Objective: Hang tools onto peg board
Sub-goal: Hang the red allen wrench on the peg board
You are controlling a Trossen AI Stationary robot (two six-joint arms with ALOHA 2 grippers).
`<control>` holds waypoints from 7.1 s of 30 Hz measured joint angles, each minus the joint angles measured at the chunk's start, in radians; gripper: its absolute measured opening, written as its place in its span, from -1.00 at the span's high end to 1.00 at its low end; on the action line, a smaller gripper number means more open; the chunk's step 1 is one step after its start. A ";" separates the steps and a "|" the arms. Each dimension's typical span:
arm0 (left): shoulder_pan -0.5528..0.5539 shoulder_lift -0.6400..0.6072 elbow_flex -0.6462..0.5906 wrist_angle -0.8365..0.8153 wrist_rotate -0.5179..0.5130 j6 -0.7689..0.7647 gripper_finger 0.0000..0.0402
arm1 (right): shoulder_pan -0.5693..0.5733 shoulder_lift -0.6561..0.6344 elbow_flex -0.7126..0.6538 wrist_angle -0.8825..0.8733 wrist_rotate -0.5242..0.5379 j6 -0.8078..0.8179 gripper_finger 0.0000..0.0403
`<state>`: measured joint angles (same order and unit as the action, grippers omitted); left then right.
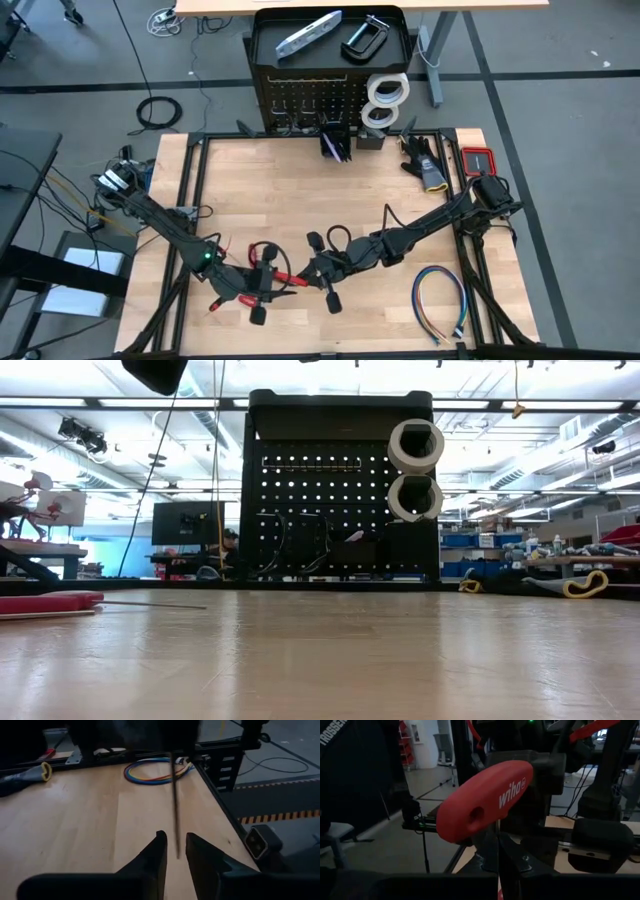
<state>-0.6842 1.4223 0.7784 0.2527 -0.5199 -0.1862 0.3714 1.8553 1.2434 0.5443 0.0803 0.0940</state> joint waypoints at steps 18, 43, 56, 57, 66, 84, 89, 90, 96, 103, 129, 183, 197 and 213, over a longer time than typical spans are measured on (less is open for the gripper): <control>-0.002 -0.032 0.001 -0.010 -0.010 -0.035 0.95 | 0.001 0.000 0.000 -0.001 -0.004 -0.019 0.97; -0.042 -0.138 0.000 -0.123 -0.106 -0.057 1.00 | 0.013 -0.011 0.000 -0.010 0.006 -0.043 0.28; 0.144 -0.325 0.001 -0.338 -0.046 -0.108 1.00 | 0.026 -0.034 0.002 -0.279 0.039 0.052 0.16; 0.189 -0.333 0.001 -0.345 -0.015 -0.110 1.00 | 0.029 -0.019 -0.002 -0.284 0.049 0.057 0.16; 0.695 -0.339 0.001 -0.350 0.392 -0.020 1.00 | 0.032 0.184 -0.004 -0.141 0.086 0.087 0.17; 1.461 -0.134 0.000 -0.073 1.090 0.051 1.00 | 0.002 0.320 -0.004 -0.044 0.080 0.151 0.18; 1.534 -0.083 0.001 0.045 1.169 -0.038 1.00 | -0.051 0.320 -0.004 -0.039 0.062 0.149 0.18; 1.550 -0.080 0.005 0.046 1.175 -0.054 1.00 | -0.060 0.320 -0.004 -0.027 0.040 0.163 0.18; 1.632 -0.078 0.010 0.037 1.176 -0.082 1.00 | -0.087 0.319 -0.003 0.049 -0.071 0.202 0.18; 1.718 -0.073 0.011 0.044 1.223 -0.051 1.00 | -0.125 0.319 -0.003 0.038 -0.074 0.069 0.18; 1.758 0.161 0.203 -0.021 1.287 0.026 1.00 | -0.283 0.318 -0.003 0.016 -0.211 -0.072 0.18; 1.688 0.110 0.199 -0.011 1.266 -0.057 1.00 | -0.291 0.318 -0.003 0.007 -0.203 -0.037 0.18; 1.690 0.164 0.252 -0.022 1.209 -0.114 1.00 | -0.291 0.318 -0.003 0.008 -0.205 -0.044 0.18; 1.705 0.171 0.256 -0.044 1.159 -0.157 0.95 | -0.288 0.318 -0.003 -0.022 -0.213 -0.036 0.18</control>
<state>1.0206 1.5936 1.0340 0.2090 0.6393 -0.3436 0.0837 2.1729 1.2400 0.5221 -0.1323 0.0579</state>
